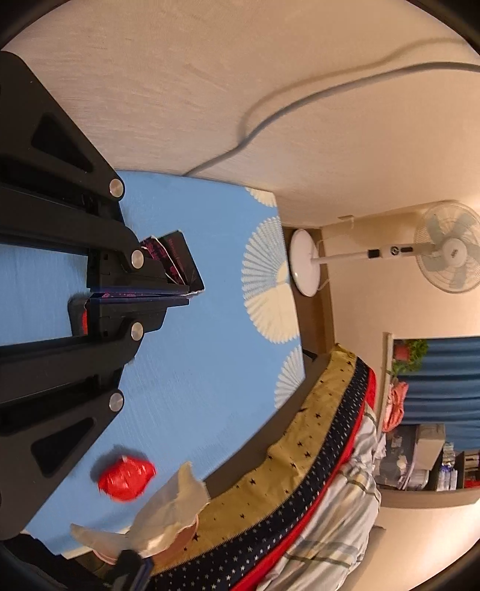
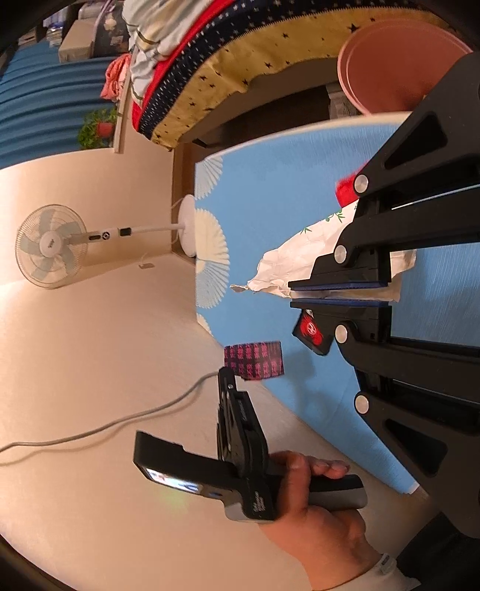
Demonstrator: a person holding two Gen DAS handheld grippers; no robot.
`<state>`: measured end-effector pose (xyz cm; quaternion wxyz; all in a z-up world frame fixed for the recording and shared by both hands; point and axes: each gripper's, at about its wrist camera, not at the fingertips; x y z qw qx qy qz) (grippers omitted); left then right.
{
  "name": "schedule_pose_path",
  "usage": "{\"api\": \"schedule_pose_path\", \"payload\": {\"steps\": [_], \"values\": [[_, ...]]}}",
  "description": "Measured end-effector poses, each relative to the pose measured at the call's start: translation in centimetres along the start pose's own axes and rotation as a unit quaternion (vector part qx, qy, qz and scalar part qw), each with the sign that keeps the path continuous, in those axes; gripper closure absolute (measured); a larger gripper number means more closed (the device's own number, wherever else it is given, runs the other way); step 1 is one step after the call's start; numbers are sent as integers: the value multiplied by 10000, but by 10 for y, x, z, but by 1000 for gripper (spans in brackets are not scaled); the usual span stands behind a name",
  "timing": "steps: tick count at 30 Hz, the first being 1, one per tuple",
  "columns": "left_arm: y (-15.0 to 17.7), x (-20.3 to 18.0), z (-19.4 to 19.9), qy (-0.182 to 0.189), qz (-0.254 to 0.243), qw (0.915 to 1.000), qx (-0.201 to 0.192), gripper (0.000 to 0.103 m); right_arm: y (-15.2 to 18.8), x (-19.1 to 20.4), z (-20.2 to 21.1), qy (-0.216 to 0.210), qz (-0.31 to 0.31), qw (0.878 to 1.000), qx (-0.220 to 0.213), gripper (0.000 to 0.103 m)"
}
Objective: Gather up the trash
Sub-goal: 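Lift both held items and carry them over the pink bin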
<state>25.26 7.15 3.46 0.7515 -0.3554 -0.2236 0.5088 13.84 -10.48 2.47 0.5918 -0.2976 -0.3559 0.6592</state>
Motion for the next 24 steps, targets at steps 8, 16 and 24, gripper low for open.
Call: {"api": "schedule_pose_path", "payload": {"steps": [8, 16, 24], "values": [[-3, -42, 21, 142, -8, 9996, -239, 102, -12, -48, 37, 210, -109, 9997, -111, 99], [7, -105, 28, 587, 250, 9969, -459, 102, -21, -115, 72, 513, -405, 9978, -120, 99], [39, -180, 8, 1251, 289, 9911, -364, 102, 2, -179, 79, 869, -978, 9914, 96, 99]]}}
Point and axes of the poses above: each gripper's, at about its wrist camera, not at the fingertips, and z roughly against the way its jaws point, x to its left, y to its underside, and after that the axes turned 7 degrees about y, right-handed
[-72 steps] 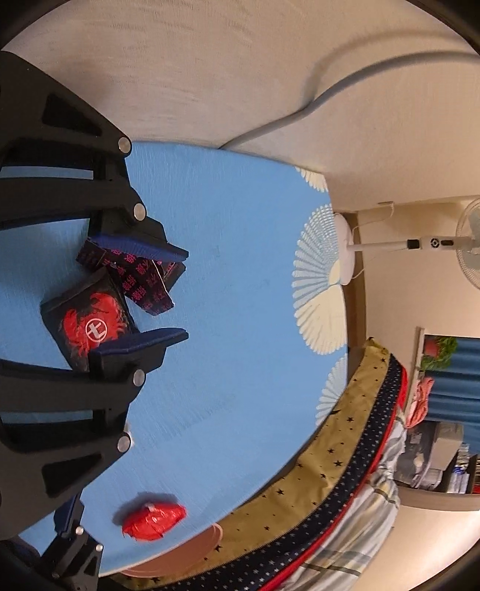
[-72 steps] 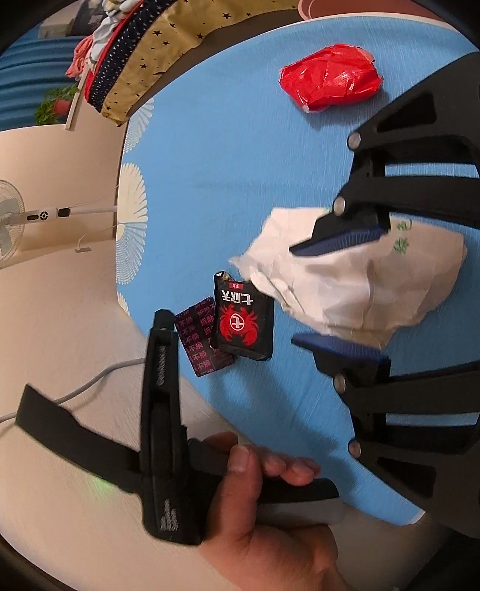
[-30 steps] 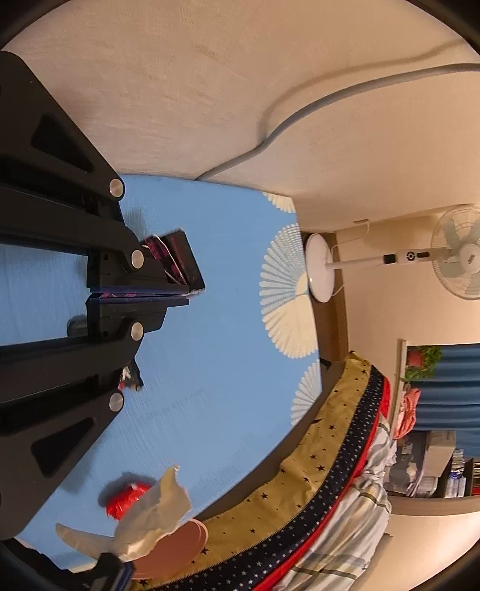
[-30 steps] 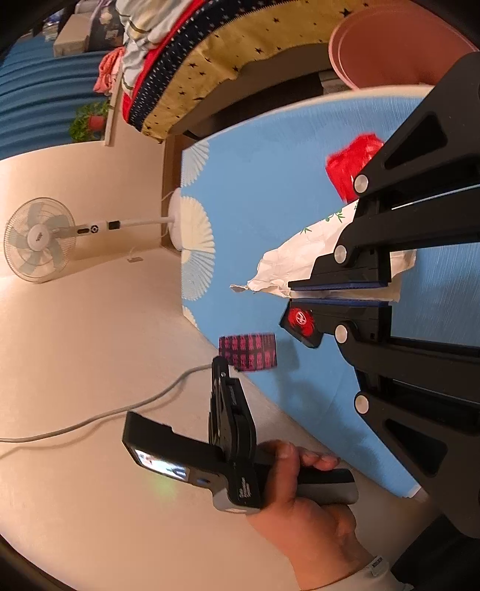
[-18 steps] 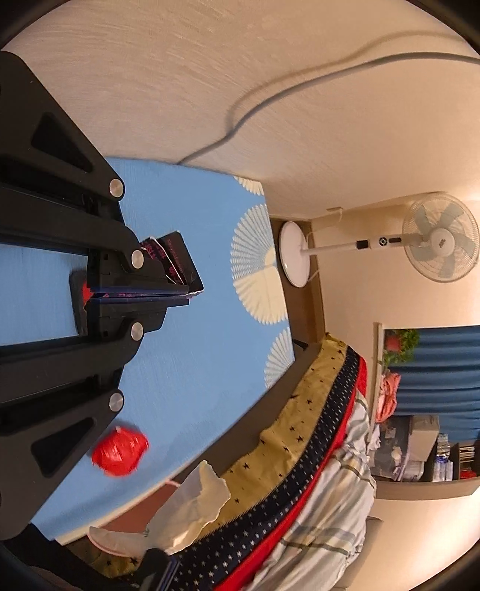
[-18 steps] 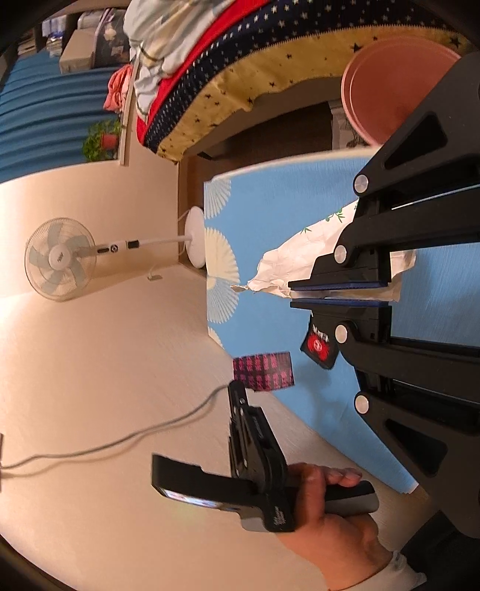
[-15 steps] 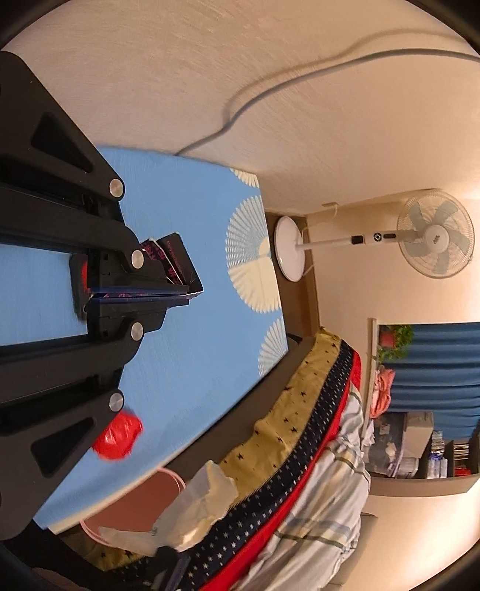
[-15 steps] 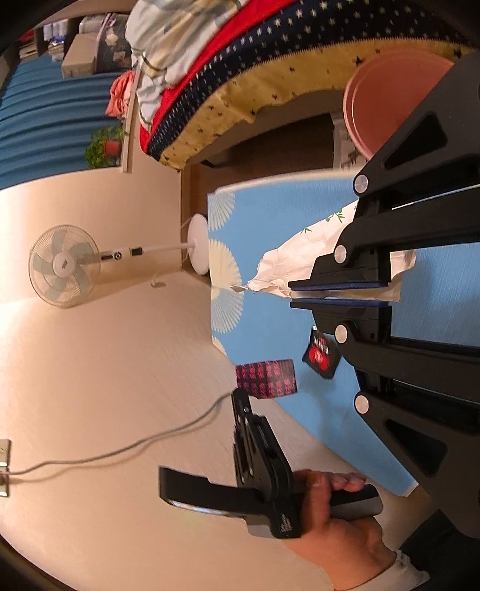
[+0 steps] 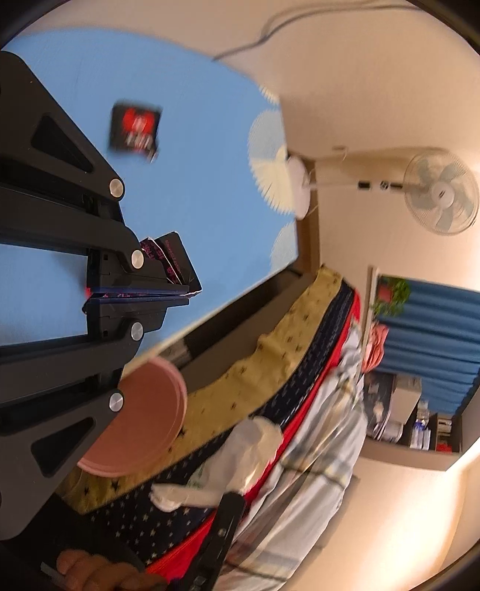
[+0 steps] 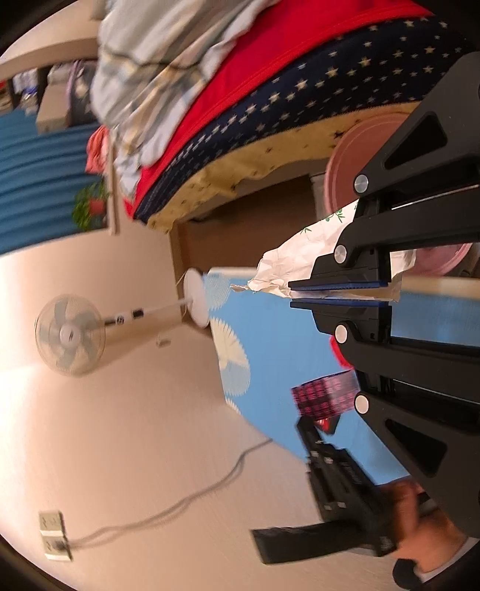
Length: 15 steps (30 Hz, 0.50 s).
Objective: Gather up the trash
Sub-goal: 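Lift both held items and carry them over the pink bin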
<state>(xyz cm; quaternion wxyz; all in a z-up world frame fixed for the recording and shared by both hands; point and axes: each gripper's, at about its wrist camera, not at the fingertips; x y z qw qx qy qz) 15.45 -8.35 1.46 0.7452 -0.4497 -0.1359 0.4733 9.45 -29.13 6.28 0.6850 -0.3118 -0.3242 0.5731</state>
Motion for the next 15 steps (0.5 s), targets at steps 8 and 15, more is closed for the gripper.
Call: {"api": "schedule_pose_path", "payload": {"steps": [8, 15], "values": [[18, -57, -33, 451, -337, 9982, 193, 102, 25, -45, -20, 338, -538, 9975, 321, 99], [27, -90, -68, 823, -589, 9939, 433, 102, 29, -61, -30, 483, -783, 9948, 433, 99]]}}
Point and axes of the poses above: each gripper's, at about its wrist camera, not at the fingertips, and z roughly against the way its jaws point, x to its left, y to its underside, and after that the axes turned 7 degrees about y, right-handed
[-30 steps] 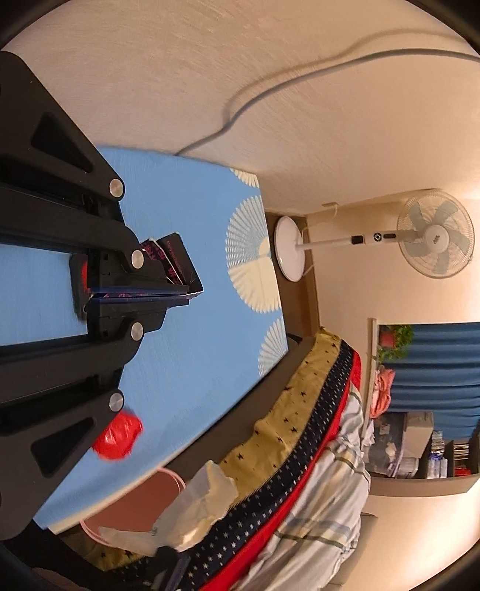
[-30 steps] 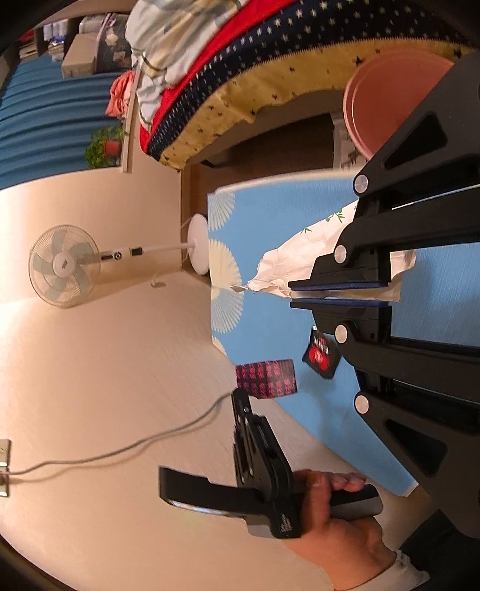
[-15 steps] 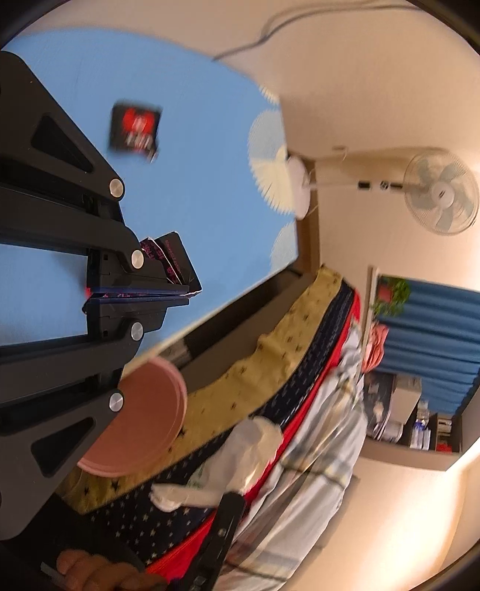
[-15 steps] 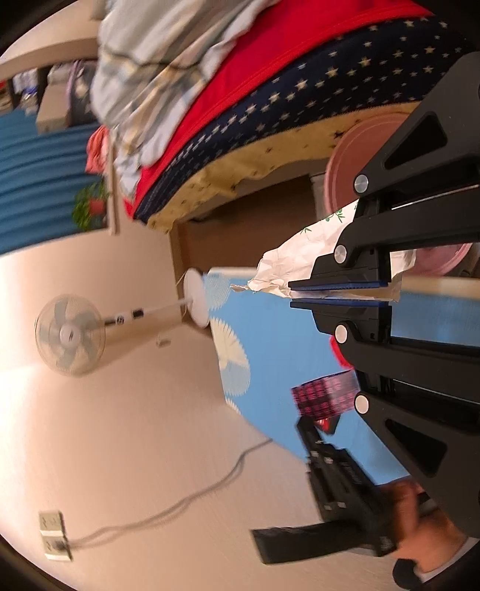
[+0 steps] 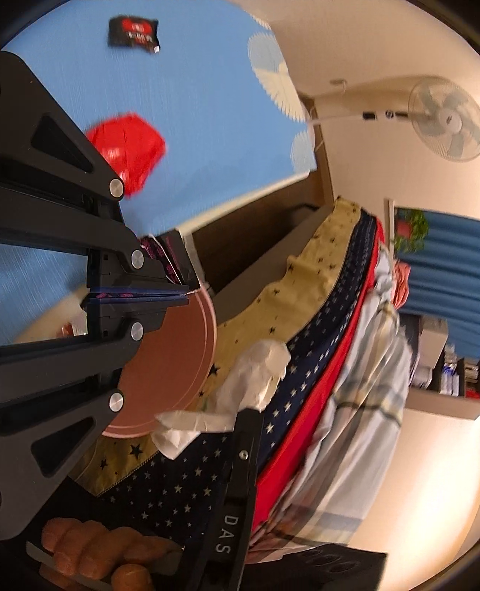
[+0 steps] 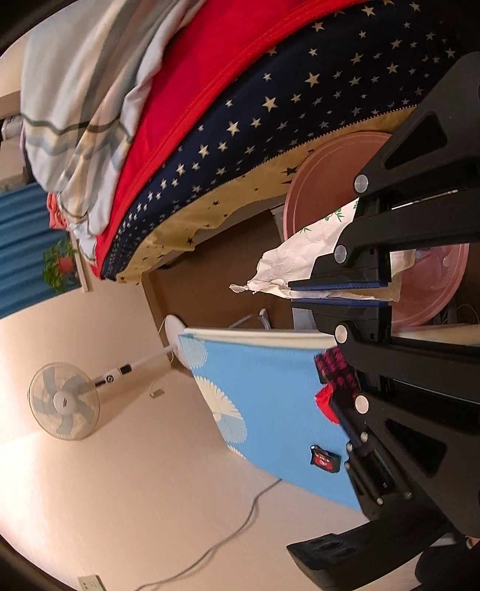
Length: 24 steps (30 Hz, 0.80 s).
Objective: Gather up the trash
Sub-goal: 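Lift both held items and carry them over the pink bin, then open both grippers over the pink bin to drop the items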
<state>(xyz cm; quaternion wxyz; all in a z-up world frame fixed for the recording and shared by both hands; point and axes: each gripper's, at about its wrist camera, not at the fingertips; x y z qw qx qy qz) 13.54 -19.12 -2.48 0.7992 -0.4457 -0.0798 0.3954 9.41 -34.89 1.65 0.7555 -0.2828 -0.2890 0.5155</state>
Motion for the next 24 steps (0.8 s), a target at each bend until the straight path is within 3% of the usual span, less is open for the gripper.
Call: {"api": "schedule_pose_path", "payload": {"steps": [14, 24], "values": [[10, -34, -61, 378, -238, 9981, 425, 102, 3, -26, -23, 313, -310, 9986, 305, 99], [10, -37, -68, 442, -203, 9980, 415, 102, 3, -35, -24, 413, -458, 9976, 324, 99]]}}
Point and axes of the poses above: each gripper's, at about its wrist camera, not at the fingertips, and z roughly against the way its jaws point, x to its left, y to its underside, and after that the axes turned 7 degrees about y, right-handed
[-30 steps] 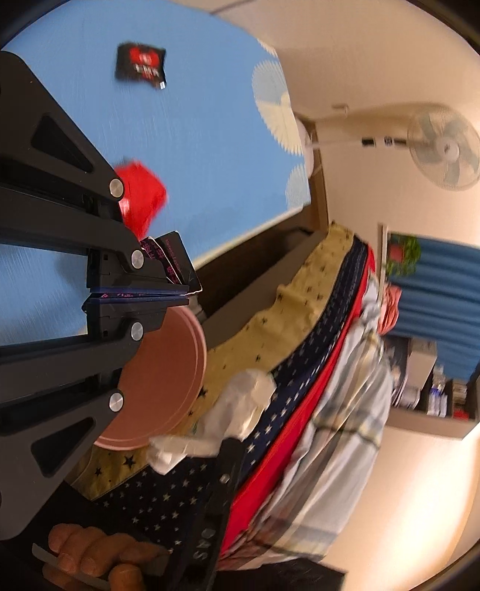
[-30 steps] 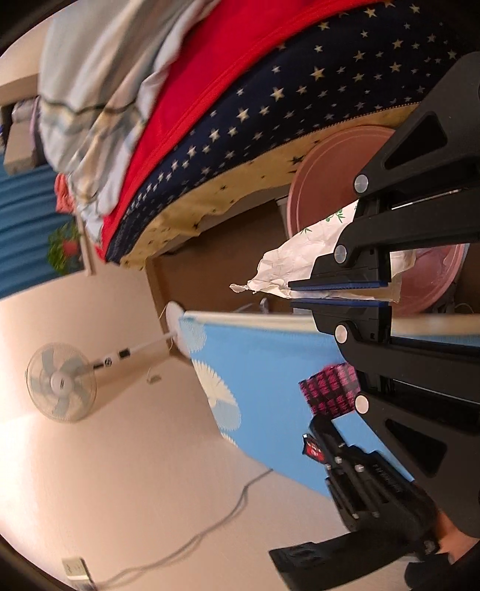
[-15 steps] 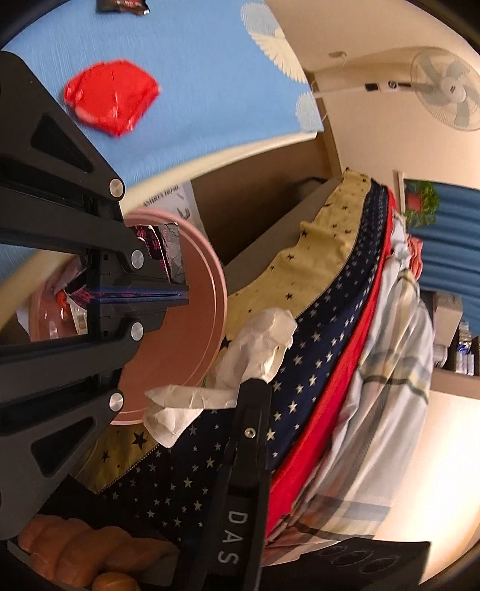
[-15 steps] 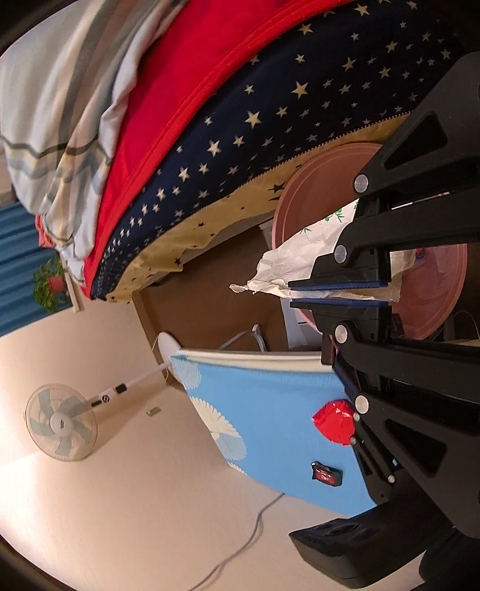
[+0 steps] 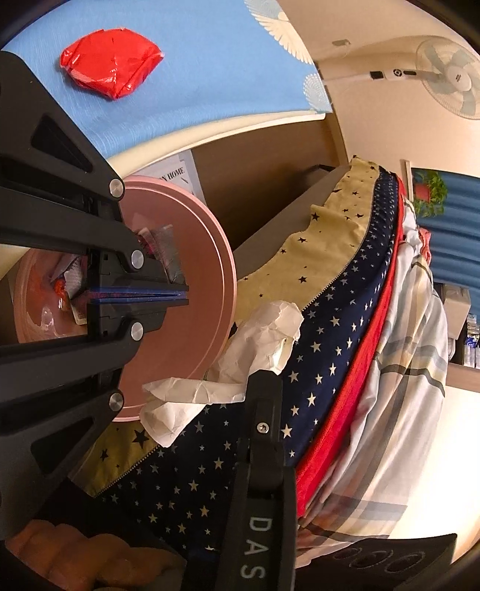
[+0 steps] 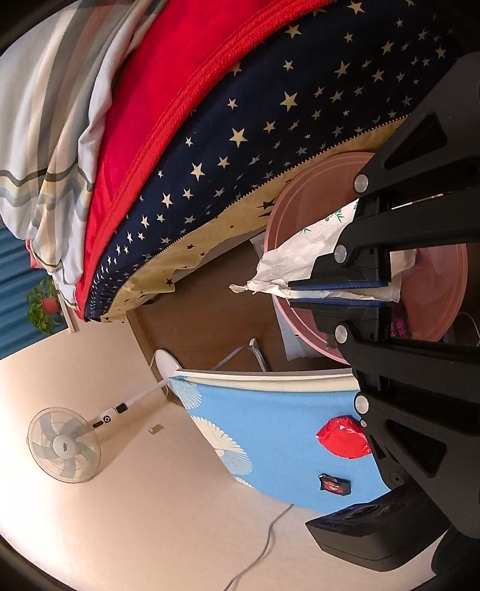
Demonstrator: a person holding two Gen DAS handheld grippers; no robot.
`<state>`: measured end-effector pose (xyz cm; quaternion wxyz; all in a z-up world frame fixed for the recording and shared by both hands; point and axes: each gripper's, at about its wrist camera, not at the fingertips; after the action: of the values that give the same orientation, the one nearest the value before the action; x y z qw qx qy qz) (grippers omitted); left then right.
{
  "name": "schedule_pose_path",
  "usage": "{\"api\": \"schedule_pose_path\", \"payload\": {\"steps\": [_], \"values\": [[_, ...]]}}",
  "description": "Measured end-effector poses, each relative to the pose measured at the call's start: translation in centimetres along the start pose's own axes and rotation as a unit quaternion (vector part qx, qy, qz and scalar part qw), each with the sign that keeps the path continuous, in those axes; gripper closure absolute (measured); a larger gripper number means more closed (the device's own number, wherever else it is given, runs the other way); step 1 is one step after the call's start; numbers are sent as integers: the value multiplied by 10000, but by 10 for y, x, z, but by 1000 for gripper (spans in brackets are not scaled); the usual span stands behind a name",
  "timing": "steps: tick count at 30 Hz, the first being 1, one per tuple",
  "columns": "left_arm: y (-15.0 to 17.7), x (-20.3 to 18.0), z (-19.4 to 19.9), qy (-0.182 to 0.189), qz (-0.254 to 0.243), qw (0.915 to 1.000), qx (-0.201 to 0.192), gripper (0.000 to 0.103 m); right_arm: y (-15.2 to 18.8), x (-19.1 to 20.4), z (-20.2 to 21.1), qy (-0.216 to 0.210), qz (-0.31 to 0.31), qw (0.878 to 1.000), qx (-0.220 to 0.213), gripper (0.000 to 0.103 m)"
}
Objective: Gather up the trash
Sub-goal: 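Open both grippers over the pink bin to drop the items, then move both open tools back over the table toward the crab packet and red bag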
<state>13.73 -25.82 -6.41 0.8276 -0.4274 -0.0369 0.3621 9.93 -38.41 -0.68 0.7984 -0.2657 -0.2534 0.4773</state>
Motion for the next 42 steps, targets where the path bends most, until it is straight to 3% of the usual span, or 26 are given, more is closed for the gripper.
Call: {"api": "schedule_pose_path", "payload": {"steps": [6, 8, 19, 27, 34, 38, 42], "values": [[9, 3, -17, 38, 87, 9993, 364, 101, 0, 0, -6, 34, 9, 10000, 93, 95], [10, 7, -16, 21, 145, 9991, 392, 95, 0, -1, -8, 62, -22, 9999, 134, 92], [5, 21, 14, -112, 348, 9993, -15, 93, -1, -1, -1, 39, -46, 10000, -46, 89], [3, 46, 63, -575, 649, 9946, -575, 93, 5, 35, 15, -268, 411, 9980, -397, 89], [11, 86, 111, -1270, 1131, 9805, -979, 93, 14, 85, 17, -690, 885, 9918, -604, 89], [22, 114, 136, -1768, 1518, 9660, -1118, 93, 20, 111, 8, -891, 1090, 9884, -579, 89], [36, 144, 154, -2227, 1945, 9486, -1127, 93, 30, 141, -6, -1040, 1342, 9841, -515, 65]]}}
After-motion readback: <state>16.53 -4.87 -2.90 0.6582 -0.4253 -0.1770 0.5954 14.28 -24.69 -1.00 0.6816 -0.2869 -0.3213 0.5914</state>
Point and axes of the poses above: each gripper's, at about its wrist camera, not at the fingertips, and z roughly against the way its jaws point, x to its left, y to its underside, and after that the axes turned 7 degrees about y, right-handed
